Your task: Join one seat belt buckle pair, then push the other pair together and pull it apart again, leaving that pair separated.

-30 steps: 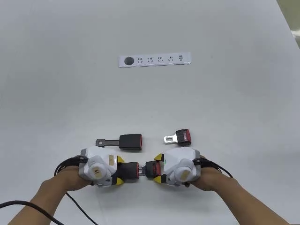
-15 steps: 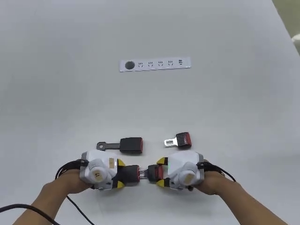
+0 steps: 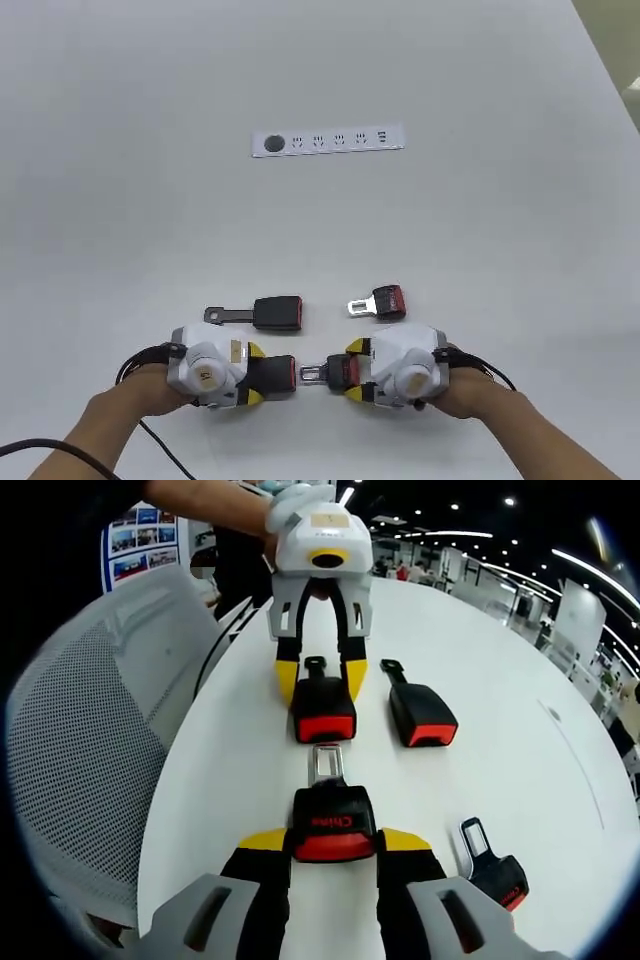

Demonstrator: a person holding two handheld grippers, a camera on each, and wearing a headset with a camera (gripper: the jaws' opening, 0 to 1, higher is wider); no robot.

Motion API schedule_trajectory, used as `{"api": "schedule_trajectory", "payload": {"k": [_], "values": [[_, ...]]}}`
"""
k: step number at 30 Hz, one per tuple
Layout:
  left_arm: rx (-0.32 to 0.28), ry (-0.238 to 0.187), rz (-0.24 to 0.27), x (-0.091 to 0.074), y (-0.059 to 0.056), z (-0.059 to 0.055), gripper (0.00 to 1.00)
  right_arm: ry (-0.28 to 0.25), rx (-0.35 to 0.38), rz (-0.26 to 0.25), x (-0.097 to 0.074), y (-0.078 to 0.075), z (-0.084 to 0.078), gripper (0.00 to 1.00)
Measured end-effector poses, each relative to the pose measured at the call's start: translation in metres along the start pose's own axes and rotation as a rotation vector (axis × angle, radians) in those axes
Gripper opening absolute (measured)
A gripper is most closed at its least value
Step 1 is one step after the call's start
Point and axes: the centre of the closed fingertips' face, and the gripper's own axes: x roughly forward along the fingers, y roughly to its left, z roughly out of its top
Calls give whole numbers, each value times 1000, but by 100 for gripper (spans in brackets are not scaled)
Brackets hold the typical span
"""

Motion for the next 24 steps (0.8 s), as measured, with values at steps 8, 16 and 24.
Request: {"api": "schedule_trajectory", "payload": {"k": [8,16,24], "values": [[9,-2,-5,0,0,1,33,13,0,-6,-8,-1,-8,29],[17,-3,-7,-1,-1,2,33,30,-3,-2,-16,-3,-23,29],[21,-4,-7,1,0,0,33,44,-6,0,-18,-6,-40,29]]}}
